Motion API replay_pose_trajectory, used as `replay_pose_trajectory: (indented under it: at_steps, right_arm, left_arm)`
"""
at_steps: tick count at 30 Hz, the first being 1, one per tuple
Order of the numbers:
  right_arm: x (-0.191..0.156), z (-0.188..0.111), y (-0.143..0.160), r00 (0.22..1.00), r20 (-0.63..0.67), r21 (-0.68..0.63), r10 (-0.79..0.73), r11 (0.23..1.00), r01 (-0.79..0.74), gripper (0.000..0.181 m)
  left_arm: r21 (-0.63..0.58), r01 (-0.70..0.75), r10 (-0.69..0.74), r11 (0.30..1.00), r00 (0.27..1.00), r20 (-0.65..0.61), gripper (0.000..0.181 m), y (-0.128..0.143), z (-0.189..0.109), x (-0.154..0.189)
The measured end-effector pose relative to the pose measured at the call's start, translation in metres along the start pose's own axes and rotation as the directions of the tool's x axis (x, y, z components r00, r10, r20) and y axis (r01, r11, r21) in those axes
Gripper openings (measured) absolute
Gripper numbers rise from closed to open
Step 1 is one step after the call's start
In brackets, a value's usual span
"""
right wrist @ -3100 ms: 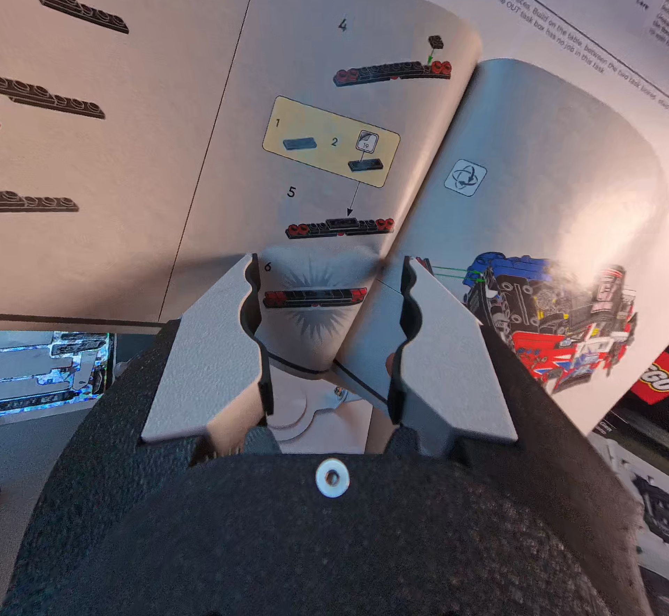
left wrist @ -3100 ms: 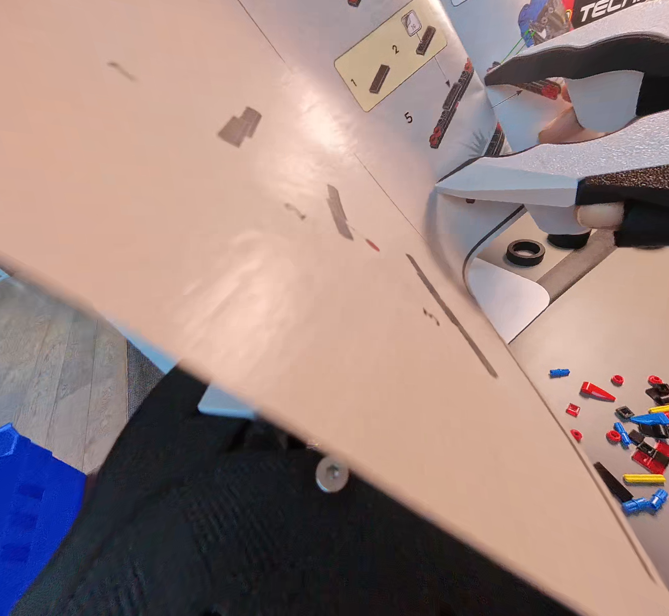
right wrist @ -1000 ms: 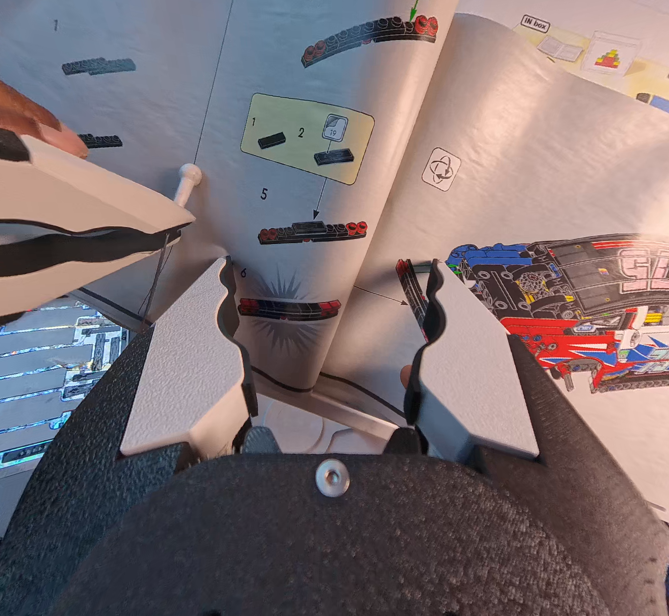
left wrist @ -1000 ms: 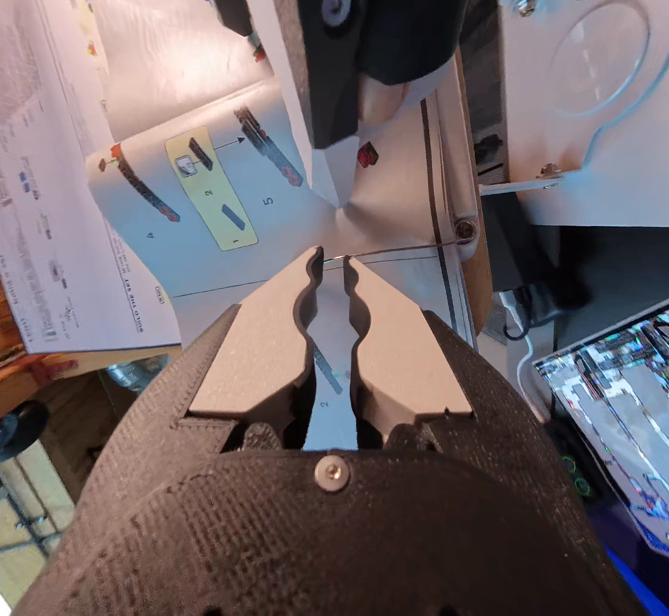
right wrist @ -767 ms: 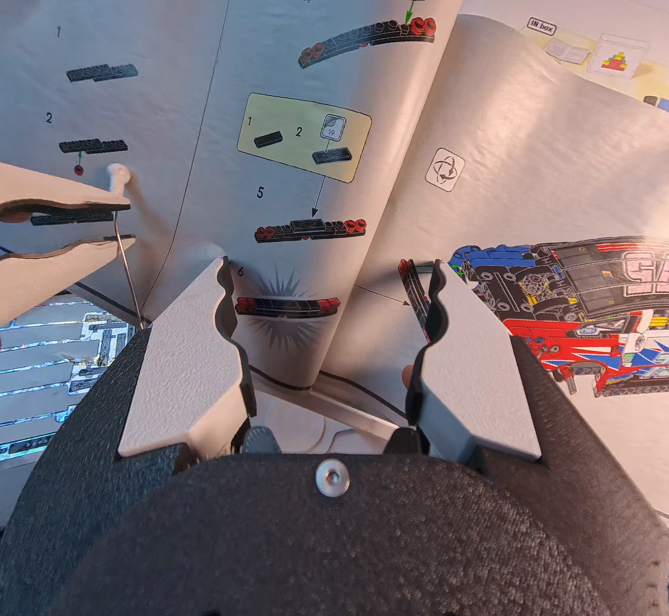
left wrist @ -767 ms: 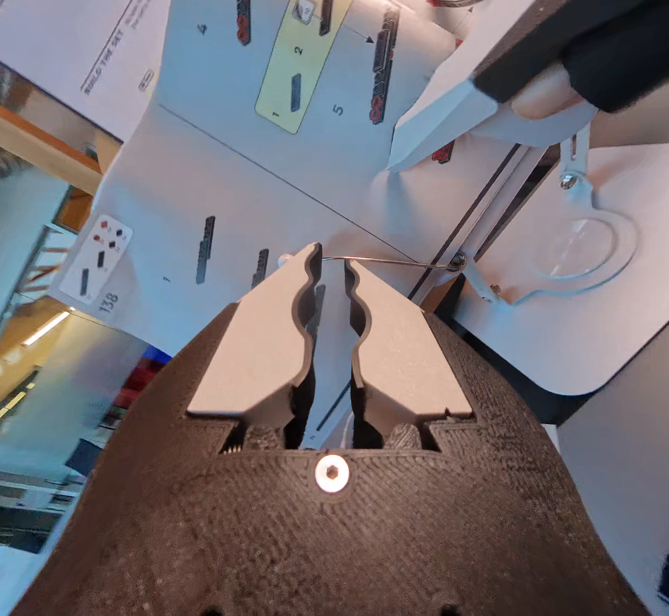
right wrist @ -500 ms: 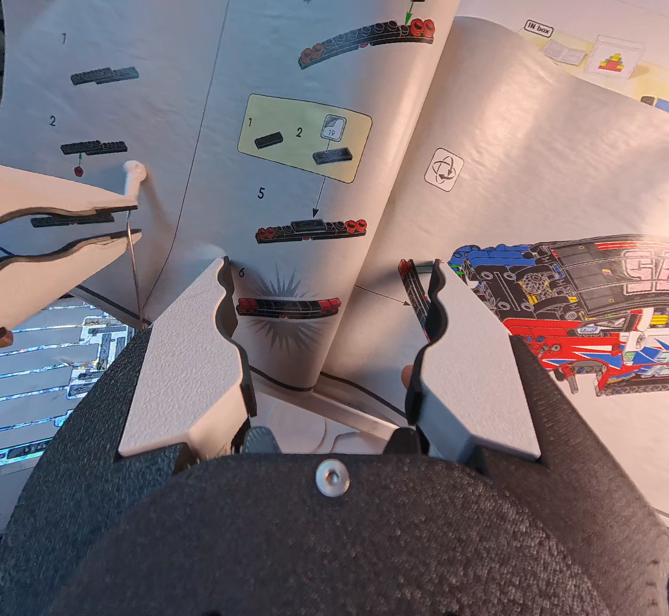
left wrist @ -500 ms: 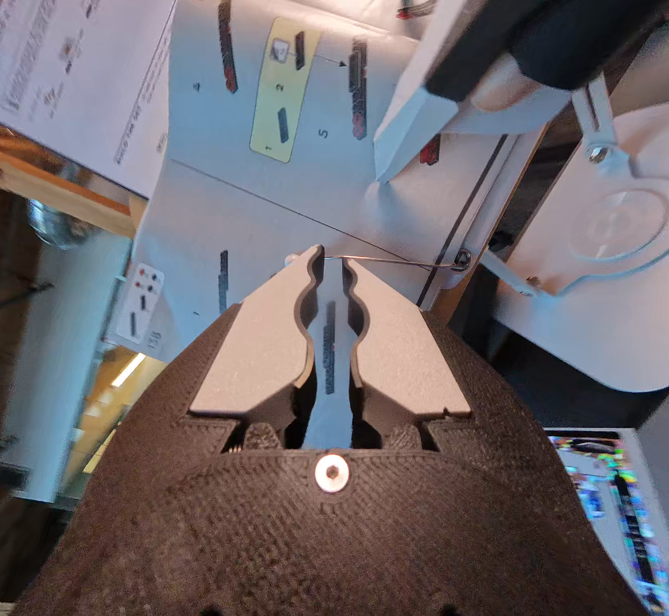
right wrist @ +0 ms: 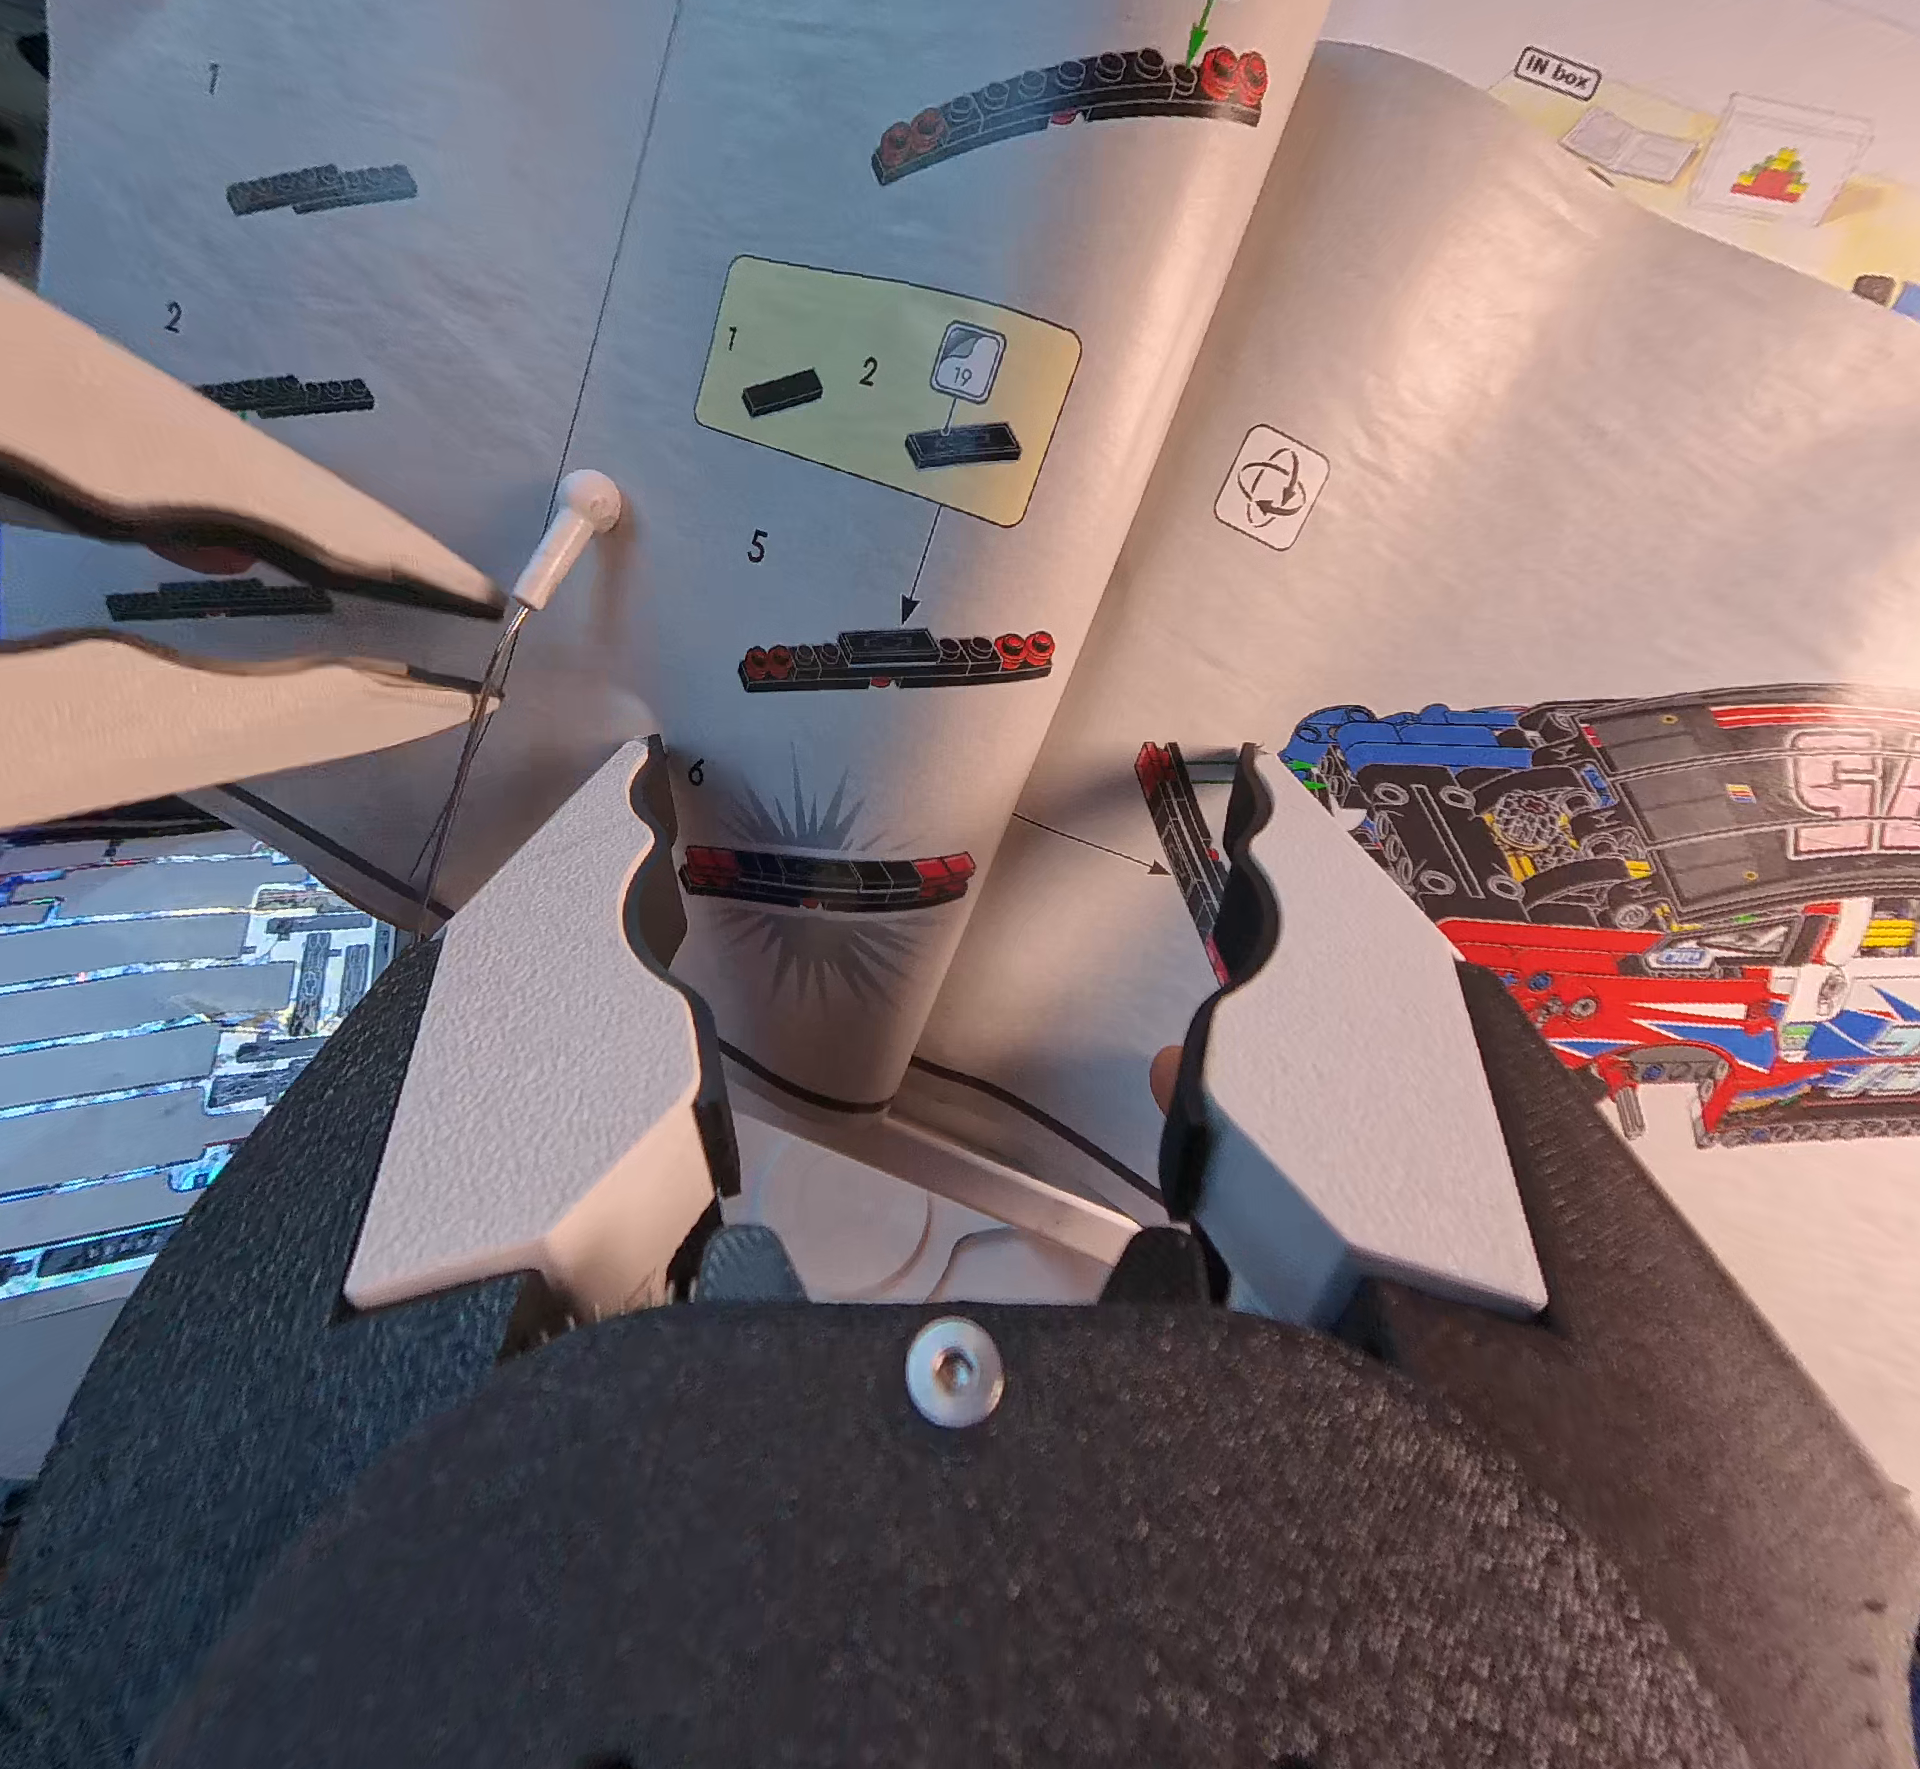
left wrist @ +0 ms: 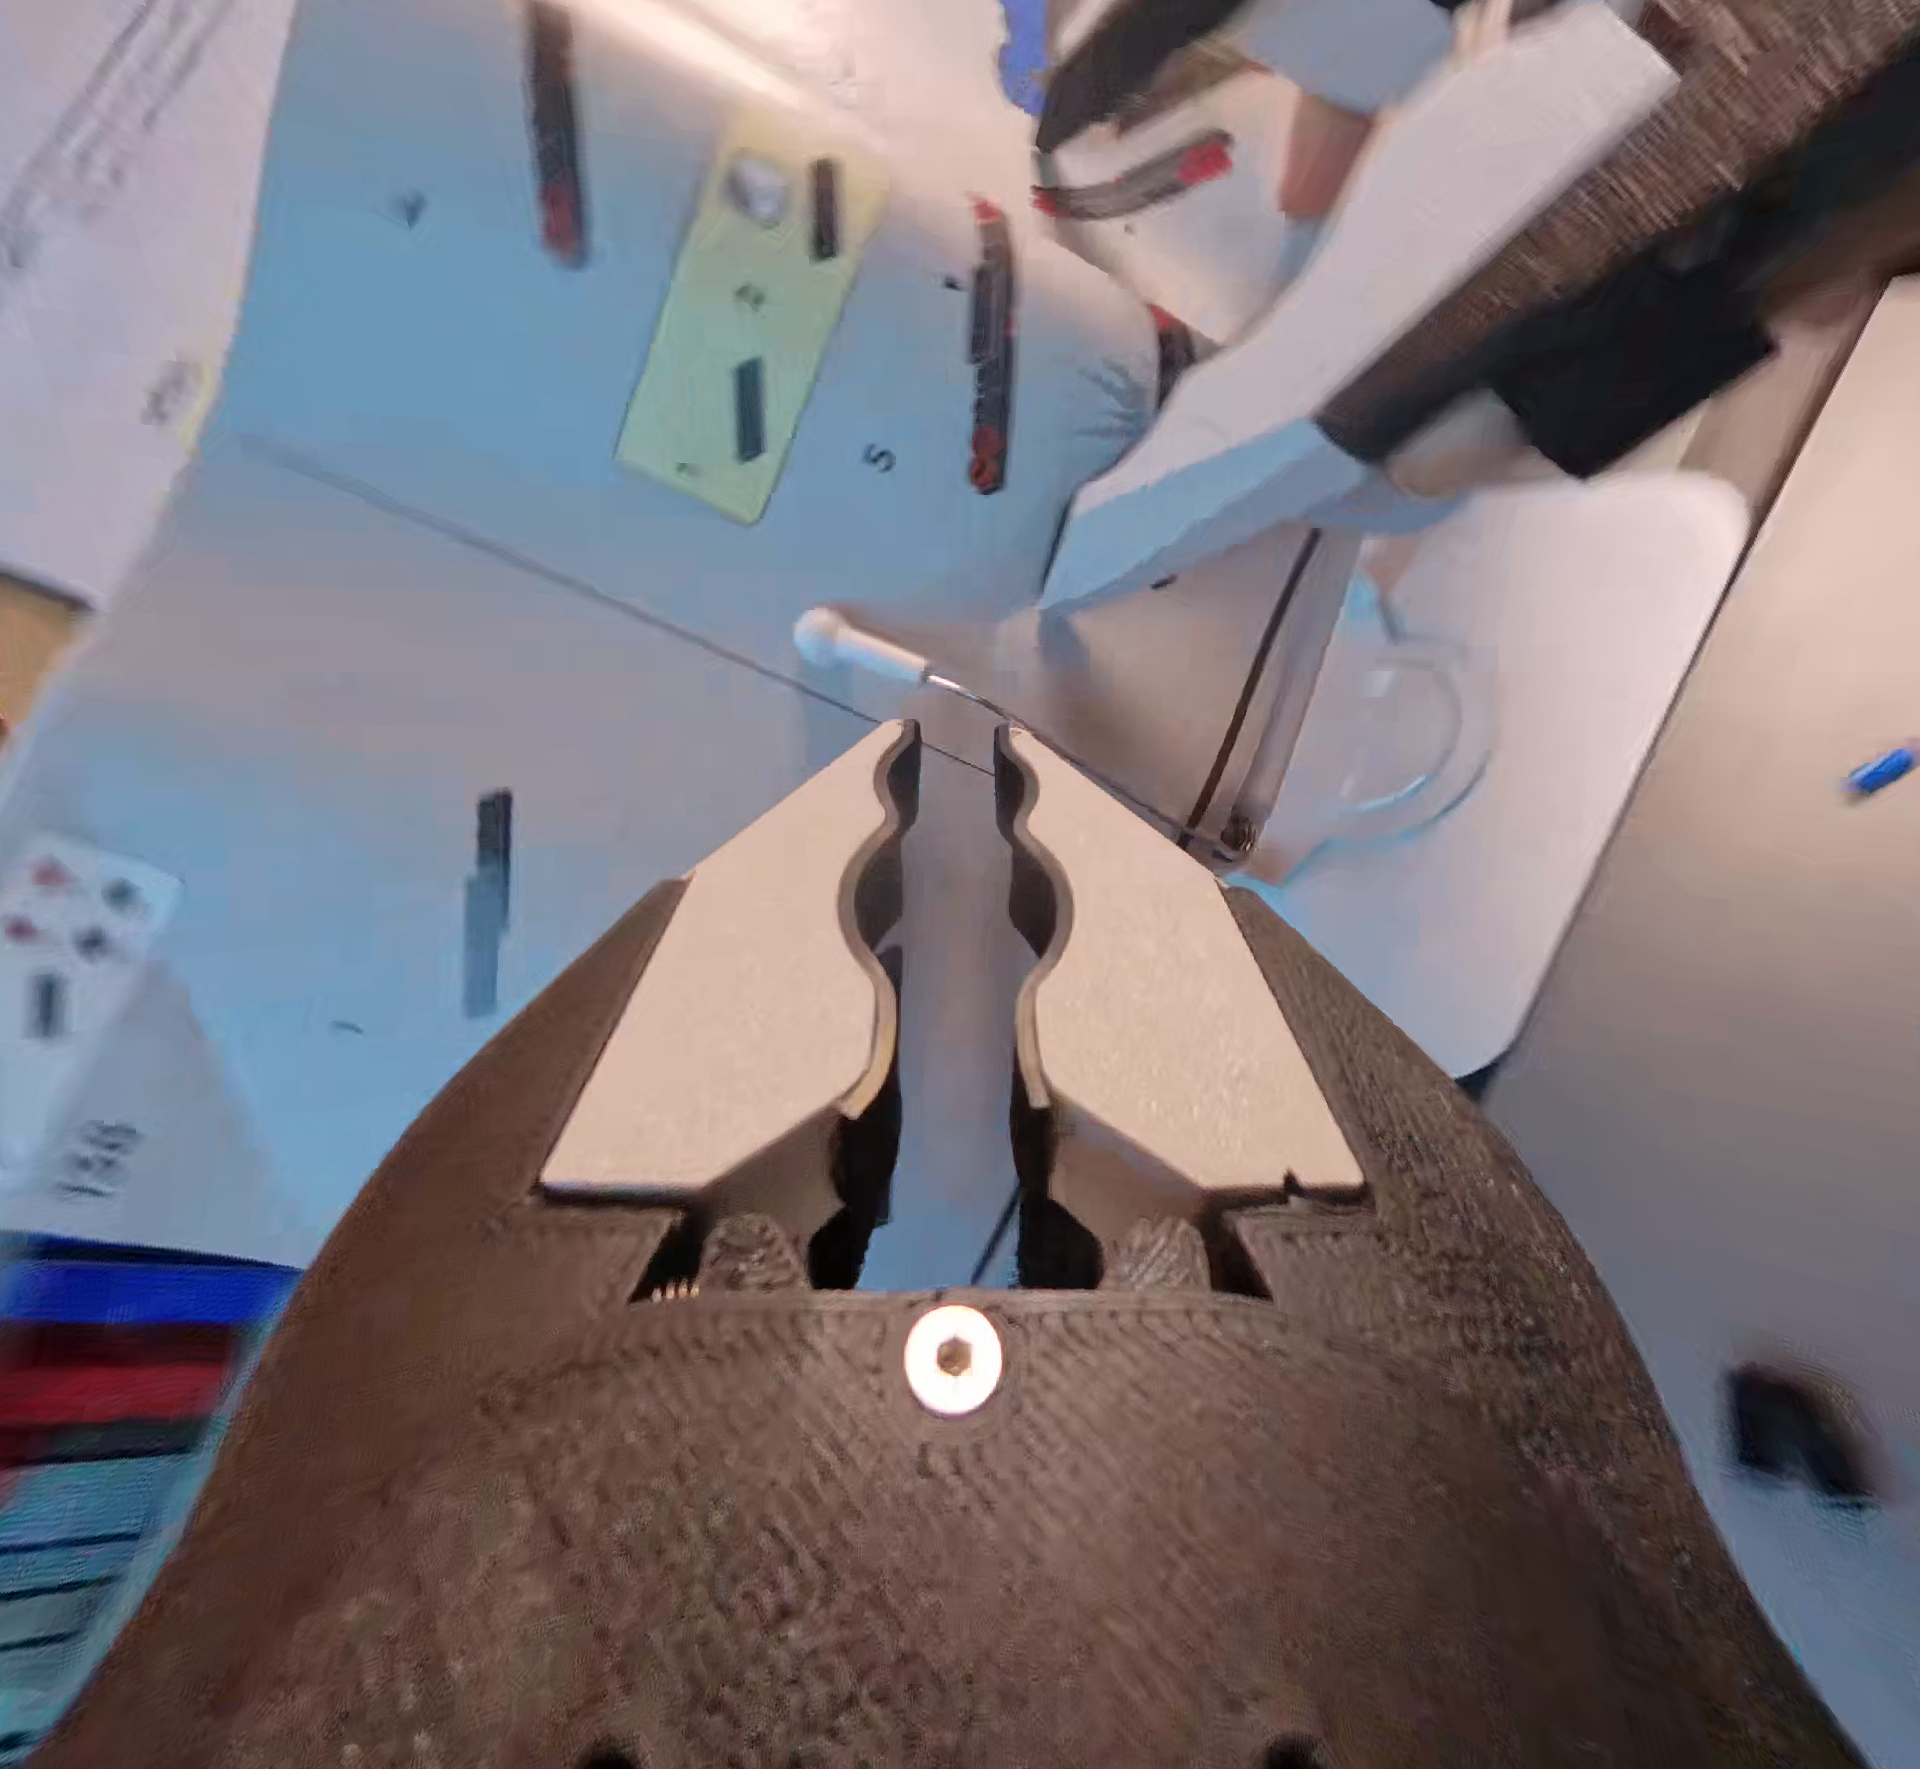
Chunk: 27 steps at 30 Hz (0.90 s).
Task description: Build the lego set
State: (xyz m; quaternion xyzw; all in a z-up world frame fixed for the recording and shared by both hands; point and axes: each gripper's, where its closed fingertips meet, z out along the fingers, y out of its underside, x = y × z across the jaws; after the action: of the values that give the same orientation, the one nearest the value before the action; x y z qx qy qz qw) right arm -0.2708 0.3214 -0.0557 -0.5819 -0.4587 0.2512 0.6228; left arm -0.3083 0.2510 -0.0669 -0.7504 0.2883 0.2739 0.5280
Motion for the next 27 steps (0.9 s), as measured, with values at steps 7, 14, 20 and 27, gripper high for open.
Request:
replay_pose_trajectory:
  at_steps: [7,14,20,27]
  right_arm:
    - [0.000,-0.002,0.000,1.000,0.021,-0.014,-0.006,1.000,0.006,0.104]
    - [-0.001,-0.010,0.004,0.995,0.075,0.030,-0.064,0.998,0.062,0.101]
    - [0.010,-0.038,0.020,0.984,0.140,0.065,-0.107,0.993,0.099,0.093]
    - [0.083,-0.050,0.066,0.992,0.074,0.013,0.103,0.995,-0.104,0.046]
  left_arm:
    - [0.224,0.596,-0.569,0.771,0.803,-0.177,0.009,-0.038,-0.022,-0.022]
    - [0.011,0.244,-0.243,0.970,0.969,-0.053,0.000,-0.058,0.014,0.029]
    - [-0.093,0.225,-0.229,0.970,0.973,-0.037,0.000,-0.069,0.048,0.036]
    - [-0.057,0.173,-0.171,0.983,0.984,0.046,0.000,-0.067,0.050,0.034]
